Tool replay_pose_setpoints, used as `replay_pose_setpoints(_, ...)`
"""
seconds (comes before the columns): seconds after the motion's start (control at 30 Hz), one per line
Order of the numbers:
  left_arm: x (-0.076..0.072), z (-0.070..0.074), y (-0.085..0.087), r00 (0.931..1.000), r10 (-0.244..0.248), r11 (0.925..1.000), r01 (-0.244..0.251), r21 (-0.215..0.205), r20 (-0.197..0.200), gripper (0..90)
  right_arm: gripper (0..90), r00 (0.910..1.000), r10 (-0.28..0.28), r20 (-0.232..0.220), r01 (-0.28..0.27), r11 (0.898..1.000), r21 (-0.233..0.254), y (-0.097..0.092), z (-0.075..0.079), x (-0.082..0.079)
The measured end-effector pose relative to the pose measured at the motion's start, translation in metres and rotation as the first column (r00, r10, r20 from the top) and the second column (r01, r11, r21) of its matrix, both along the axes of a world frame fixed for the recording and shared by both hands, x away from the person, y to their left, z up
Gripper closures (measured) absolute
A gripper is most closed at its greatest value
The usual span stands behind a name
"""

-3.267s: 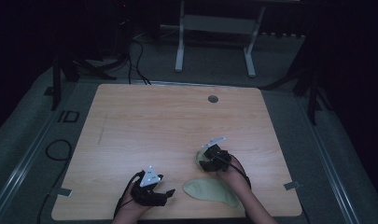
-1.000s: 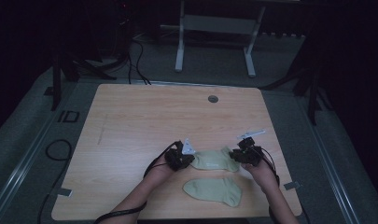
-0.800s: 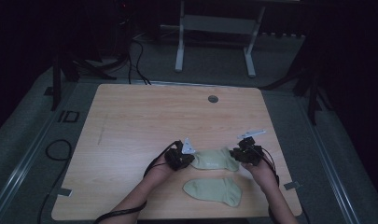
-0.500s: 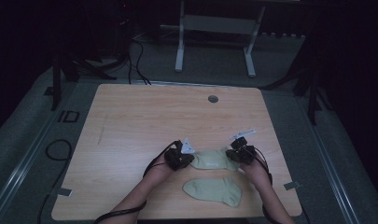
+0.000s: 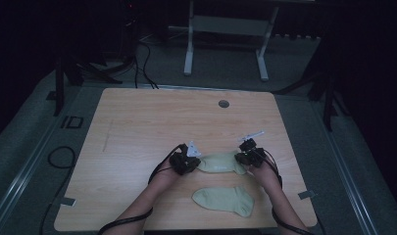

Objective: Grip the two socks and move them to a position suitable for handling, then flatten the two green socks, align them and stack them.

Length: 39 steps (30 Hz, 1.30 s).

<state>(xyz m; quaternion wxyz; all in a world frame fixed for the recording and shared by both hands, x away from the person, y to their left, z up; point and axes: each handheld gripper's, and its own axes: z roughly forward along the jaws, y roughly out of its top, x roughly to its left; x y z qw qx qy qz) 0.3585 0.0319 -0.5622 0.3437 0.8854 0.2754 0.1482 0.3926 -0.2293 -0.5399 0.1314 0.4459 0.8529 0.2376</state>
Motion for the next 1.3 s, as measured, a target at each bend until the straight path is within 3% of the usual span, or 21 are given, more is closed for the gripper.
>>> replay_pose_setpoints(0.2, 0.005, 0.001, -0.002, 0.9999, 0.012, 0.9999, -0.012, 0.010, -0.002, 82.7, 78.4, 1.0000, 0.000, 0.000, 0.000, 1.000, 0.002, 0.001, 0.000, -0.002)
replay_pose_setpoints(0.47, 0.006, 0.000, 0.001, 0.9990, 0.034, 0.9990, -0.035, -0.026, -0.028, 77.9, 75.3, 1.0000, 0.002, 0.001, -0.002, 1.000, 0.010, 0.001, -0.001, -0.004)
replay_pose_setpoints(0.57, 0.004, 0.002, 0.001, 0.9986, 0.030, 0.9992, -0.031, -0.027, -0.044, 72.1, 69.8, 0.9999, 0.014, -0.002, -0.014, 1.000, 0.006, 0.002, 0.001, -0.006)
replay_pose_setpoints(0.7, 0.000, 0.006, -0.001, 0.9989, 0.031, 0.9991, -0.032, -0.028, -0.035, 51.7, 60.1, 0.9993, 0.032, 0.021, -0.032, 0.999, 0.006, 0.004, 0.005, -0.010)
replay_pose_setpoints(0.77, -0.002, 0.008, -0.002, 0.9989, 0.036, 0.9989, -0.037, -0.027, -0.029, 49.9, 52.9, 0.9983, 0.047, 0.035, -0.048, 0.999, 0.020, 0.005, 0.010, -0.013)
replay_pose_setpoints(0.9, -0.010, 0.018, -0.002, 0.9992, 0.033, 0.9990, -0.034, -0.031, -0.025, 44.7, 42.6, 0.9971, 0.056, 0.051, -0.058, 0.997, 0.043, 0.004, 0.019, -0.019)
replay_pose_setpoints(1.0, -0.021, 0.027, 0.001, 0.9994, 0.030, 0.9982, -0.031, -0.051, -0.017, 42.2, 42.1, 0.9956, 0.060, 0.072, -0.064, 0.996, 0.058, 0.001, 0.028, -0.029)
replay_pose_setpoints(1.07, -0.029, 0.032, 0.003, 0.9994, 0.028, 0.9970, -0.029, -0.072, -0.021, 42.2, 40.8, 0.9954, 0.073, 0.062, -0.077, 0.995, 0.069, -0.001, 0.032, -0.034)
replay_pose_setpoints(1.3, -0.061, 0.038, 0.008, 0.9994, -0.005, 0.9969, 0.002, -0.079, -0.034, 42.2, 40.6, 0.9914, 0.114, 0.064, -0.120, 0.988, 0.096, -0.015, 0.036, -0.062)
